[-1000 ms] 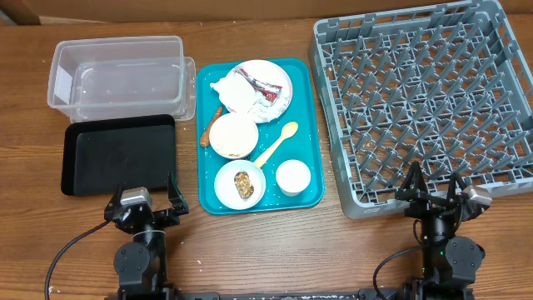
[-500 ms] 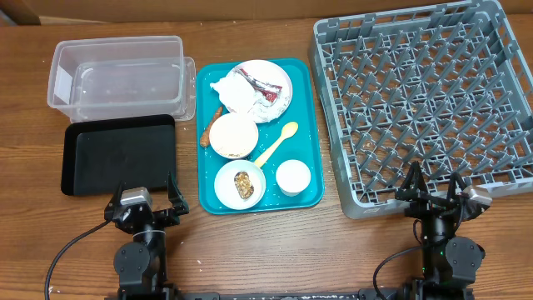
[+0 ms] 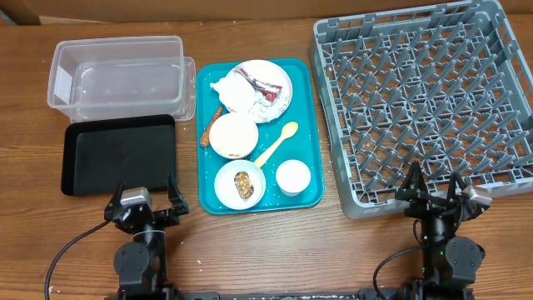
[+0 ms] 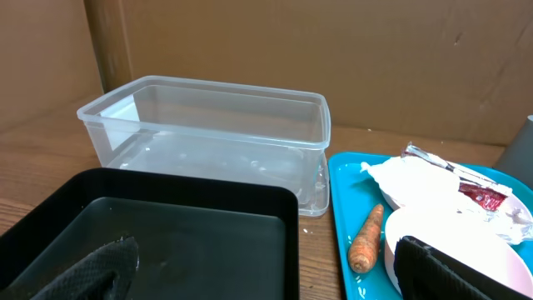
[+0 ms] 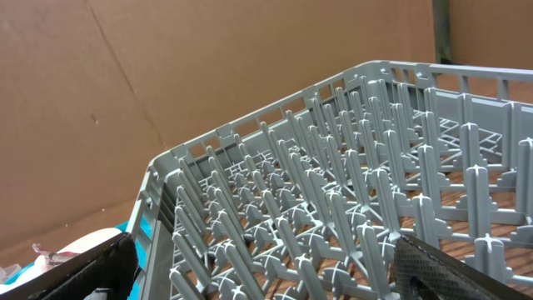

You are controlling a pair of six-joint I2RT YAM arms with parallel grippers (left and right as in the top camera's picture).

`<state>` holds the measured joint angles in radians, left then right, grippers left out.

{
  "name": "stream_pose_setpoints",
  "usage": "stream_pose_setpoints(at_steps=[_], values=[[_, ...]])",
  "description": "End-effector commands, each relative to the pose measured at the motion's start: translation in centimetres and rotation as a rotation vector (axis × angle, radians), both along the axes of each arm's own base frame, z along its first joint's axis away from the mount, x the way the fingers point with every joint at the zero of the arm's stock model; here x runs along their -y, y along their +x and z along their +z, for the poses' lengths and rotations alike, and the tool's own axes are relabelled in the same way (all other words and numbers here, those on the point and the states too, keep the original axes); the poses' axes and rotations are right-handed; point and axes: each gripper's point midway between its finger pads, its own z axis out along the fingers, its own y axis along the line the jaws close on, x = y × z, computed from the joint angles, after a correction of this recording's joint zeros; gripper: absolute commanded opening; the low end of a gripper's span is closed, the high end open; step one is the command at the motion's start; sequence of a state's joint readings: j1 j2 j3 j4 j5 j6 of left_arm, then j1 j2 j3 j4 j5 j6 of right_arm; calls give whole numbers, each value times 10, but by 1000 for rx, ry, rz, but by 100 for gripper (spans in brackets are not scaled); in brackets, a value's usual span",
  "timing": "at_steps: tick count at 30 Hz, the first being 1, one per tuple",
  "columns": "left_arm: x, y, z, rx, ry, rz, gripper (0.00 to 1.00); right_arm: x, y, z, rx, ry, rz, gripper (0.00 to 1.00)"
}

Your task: Sort waste into correct bins and load items into the dishwasher

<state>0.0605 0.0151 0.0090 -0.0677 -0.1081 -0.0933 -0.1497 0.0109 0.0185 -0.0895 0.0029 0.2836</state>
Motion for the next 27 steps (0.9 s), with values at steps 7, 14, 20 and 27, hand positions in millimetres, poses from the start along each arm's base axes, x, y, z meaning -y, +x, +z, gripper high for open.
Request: stream_pose_setpoints(at_steps=[7,14,20,27], values=[[1,0,1,4,19,-8,100,-1,0,-2,5,1,5,100],[1,0,1,4,19,-8,100,-1,0,7,38,-4,5,100],[2,0,1,6,18,-9,100,1,0,8,43,-4,-6,100],[19,2,15,65,19,-112,100,-24,-5,57,191,-35,138,100]])
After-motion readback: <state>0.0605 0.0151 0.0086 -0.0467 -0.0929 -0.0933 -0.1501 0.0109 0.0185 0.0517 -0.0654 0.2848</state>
